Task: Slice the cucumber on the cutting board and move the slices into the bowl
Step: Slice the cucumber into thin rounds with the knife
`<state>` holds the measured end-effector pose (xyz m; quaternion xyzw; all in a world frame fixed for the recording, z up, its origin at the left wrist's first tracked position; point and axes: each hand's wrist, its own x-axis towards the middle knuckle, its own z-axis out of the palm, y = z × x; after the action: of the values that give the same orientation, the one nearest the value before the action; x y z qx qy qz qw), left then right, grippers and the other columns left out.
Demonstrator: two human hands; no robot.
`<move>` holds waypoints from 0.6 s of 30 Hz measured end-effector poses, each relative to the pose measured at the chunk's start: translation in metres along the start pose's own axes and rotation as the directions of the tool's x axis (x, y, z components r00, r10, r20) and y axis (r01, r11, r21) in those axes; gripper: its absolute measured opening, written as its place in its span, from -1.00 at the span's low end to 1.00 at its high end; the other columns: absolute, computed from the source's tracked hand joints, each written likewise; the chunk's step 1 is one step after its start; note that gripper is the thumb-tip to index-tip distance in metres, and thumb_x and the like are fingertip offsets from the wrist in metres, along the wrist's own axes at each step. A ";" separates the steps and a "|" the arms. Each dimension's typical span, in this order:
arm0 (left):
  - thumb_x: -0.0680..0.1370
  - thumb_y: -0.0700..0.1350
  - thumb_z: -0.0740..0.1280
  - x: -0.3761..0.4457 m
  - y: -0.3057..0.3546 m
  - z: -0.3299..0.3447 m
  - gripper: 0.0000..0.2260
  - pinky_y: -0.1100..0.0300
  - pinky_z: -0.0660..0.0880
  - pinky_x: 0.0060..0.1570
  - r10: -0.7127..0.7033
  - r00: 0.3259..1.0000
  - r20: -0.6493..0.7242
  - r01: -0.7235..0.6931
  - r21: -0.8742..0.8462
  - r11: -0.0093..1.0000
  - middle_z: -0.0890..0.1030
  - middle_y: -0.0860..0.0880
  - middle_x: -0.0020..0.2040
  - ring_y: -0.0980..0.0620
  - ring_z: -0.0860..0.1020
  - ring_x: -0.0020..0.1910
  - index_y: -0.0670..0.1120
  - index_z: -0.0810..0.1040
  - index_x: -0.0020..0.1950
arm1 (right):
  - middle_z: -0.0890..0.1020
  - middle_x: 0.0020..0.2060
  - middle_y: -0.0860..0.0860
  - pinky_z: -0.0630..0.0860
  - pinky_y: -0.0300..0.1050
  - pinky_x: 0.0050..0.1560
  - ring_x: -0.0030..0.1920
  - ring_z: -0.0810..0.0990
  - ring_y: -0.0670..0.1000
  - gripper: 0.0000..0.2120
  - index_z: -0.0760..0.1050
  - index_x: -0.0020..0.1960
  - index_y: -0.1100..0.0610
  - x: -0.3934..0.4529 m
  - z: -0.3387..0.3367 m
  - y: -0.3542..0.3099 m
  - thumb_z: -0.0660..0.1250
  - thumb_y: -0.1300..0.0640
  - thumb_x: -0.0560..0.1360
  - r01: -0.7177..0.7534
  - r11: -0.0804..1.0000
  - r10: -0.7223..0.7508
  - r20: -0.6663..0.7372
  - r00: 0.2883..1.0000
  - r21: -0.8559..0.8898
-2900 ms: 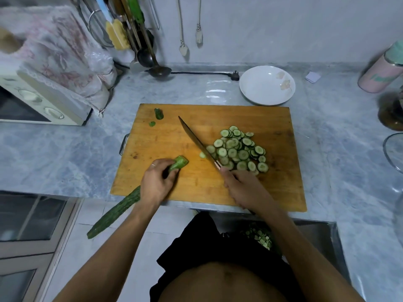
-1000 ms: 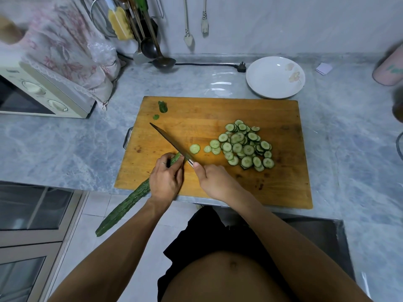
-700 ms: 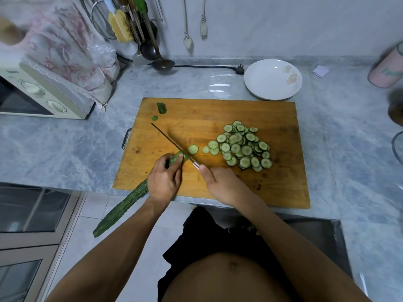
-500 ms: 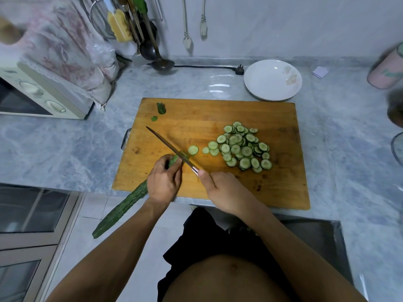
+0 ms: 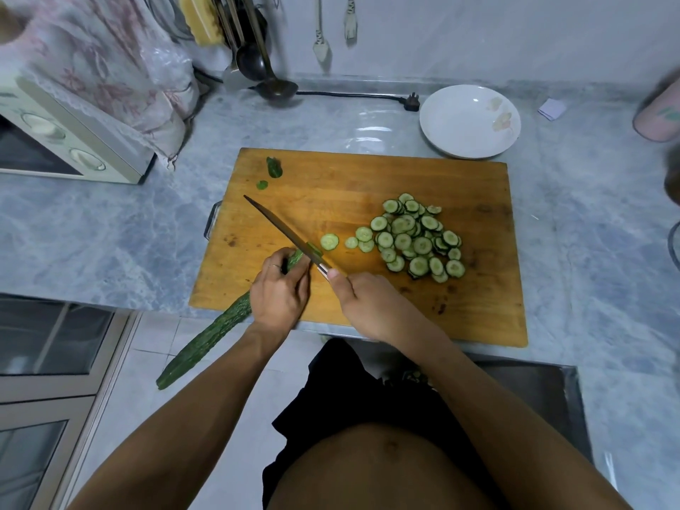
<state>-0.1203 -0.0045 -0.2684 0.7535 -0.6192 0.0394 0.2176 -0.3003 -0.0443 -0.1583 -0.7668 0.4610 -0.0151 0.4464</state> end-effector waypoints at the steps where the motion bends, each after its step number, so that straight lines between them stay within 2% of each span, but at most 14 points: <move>1: 0.53 -0.03 0.22 0.000 -0.001 0.001 -0.73 0.13 0.48 -0.34 -0.003 1.000 0.002 0.003 0.001 1.000 0.58 -0.14 0.12 -0.17 0.56 0.05 0.00 0.68 0.09 | 0.43 -0.42 0.07 0.22 -0.04 -0.31 -0.36 0.40 0.03 -0.41 0.31 -0.37 0.15 0.004 0.000 -0.001 -0.10 -0.15 0.68 -0.006 1.000 0.006 0.004 1.000 -0.003; 4: 0.54 -0.02 0.22 -0.001 -0.001 0.002 -0.73 0.15 0.47 -0.32 -0.009 1.000 0.013 0.009 0.003 1.000 0.58 -0.12 0.14 -0.14 0.55 0.08 0.03 0.68 0.11 | 0.40 -0.45 0.06 0.19 -0.07 -0.34 -0.42 0.35 -0.01 -0.40 0.29 -0.40 0.13 0.015 0.000 0.000 -0.11 -0.16 0.68 -0.035 0.999 0.035 0.018 0.999 0.002; 6: 0.54 -0.01 0.22 -0.001 -0.001 0.002 -0.73 0.15 0.47 -0.32 -0.015 1.000 0.013 0.015 0.003 1.000 0.58 -0.12 0.14 -0.14 0.55 0.08 0.03 0.68 0.11 | 0.40 -0.45 0.06 0.23 -0.10 -0.30 -0.41 0.36 0.00 -0.39 0.29 -0.40 0.14 0.020 0.002 0.001 -0.10 -0.17 0.68 -0.059 0.998 0.059 0.013 0.998 0.012; 10: 0.54 -0.04 0.23 -0.002 -0.001 0.000 -0.73 0.15 0.48 -0.35 -0.002 1.000 0.002 0.002 0.002 1.000 0.59 -0.12 0.12 -0.14 0.55 0.06 0.02 0.69 0.09 | 0.48 -0.40 0.13 0.28 -0.09 -0.18 -0.24 0.45 0.14 -0.37 0.36 -0.37 0.19 0.023 0.013 0.003 -0.12 -0.14 0.69 -0.071 0.997 0.071 0.002 0.997 0.005; 12: 0.53 -0.05 0.24 -0.002 -0.001 0.001 -0.74 0.16 0.47 -0.35 0.000 1.000 -0.003 0.000 -0.003 1.000 0.59 -0.12 0.12 -0.13 0.55 0.06 0.02 0.69 0.10 | 0.47 -0.41 0.10 0.28 -0.08 -0.17 -0.21 0.44 0.14 -0.37 0.36 -0.38 0.17 0.023 0.015 0.004 -0.13 -0.15 0.69 -0.079 0.997 0.079 0.001 0.997 0.005; 18: 0.53 -0.10 0.32 -0.002 0.001 -0.003 -0.73 0.16 0.48 -0.32 -0.024 1.000 0.018 0.025 -0.035 0.999 0.60 -0.10 0.13 -0.13 0.56 0.05 0.05 0.67 0.18 | 0.36 -0.50 0.01 0.16 -0.11 -0.41 -0.46 0.33 -0.03 -0.40 0.25 -0.43 0.12 0.016 0.000 0.008 -0.09 -0.17 0.69 -0.052 0.997 0.053 -0.016 0.998 0.050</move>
<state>-0.1214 -0.0020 -0.2659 0.7574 -0.6124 0.0192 0.2258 -0.2965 -0.0573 -0.1709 -0.7428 0.4845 -0.0216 0.4616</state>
